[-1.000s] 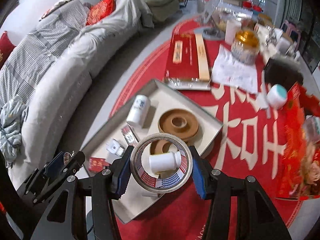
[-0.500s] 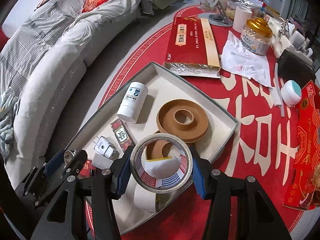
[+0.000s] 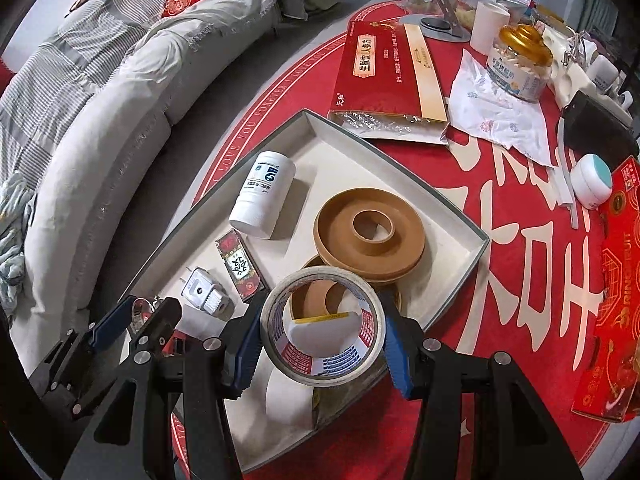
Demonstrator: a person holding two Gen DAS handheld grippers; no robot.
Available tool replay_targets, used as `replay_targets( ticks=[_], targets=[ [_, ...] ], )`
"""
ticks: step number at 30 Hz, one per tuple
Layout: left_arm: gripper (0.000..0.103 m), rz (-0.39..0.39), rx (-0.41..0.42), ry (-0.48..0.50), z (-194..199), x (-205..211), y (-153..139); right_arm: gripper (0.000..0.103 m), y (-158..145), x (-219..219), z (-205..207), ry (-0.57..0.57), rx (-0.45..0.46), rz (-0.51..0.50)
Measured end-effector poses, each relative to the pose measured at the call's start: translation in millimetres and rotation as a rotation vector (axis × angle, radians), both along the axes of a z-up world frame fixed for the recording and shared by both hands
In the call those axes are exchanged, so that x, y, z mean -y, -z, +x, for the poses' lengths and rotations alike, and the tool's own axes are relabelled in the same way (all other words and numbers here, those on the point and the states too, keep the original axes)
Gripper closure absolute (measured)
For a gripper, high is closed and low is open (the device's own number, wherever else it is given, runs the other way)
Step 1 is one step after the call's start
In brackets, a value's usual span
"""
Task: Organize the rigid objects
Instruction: 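Release the clamp from the left tool while the right tool drops the tape roll in the tray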
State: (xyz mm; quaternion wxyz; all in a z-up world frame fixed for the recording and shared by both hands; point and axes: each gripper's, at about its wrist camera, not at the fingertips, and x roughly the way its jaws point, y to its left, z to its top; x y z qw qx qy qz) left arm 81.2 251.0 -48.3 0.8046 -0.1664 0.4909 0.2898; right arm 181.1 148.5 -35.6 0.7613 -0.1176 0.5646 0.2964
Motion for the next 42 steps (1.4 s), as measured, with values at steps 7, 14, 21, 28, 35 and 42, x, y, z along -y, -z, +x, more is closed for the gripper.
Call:
replay_targets(
  ticks=[7,14,21,28,35,42],
  targets=[
    [0.057,-0.012,-0.011,0.005,3.5,-1.4,5.0,0.049,3.4,-5.9,0.9,-0.004,0.001,-0.010],
    [0.036,-0.026,-0.021,0.013,6.8,-1.6,11.4,0.049,12.0,-9.4,3.2,0.006,-0.010,-0.029],
    [0.013,-0.037,-0.011,-0.002,0.7,-4.6,7.7,0.015,5.4,-3.7,1.2,0.004,0.017,-0.026],
    [0.012,0.010,0.040,-0.002,-13.7,0.0,-14.0,0.000,-12.2,14.8,-6.3,0.005,0.042,0.004],
    [0.012,0.004,0.003,0.008,-23.8,4.4,-35.0,0.000,-29.4,26.8,-9.8,0.015,0.004,0.052],
    [0.012,-0.085,-0.037,-0.050,-29.9,3.7,-46.8,0.000,-39.3,23.6,-11.7,0.007,-0.079,-0.003]
  ],
)
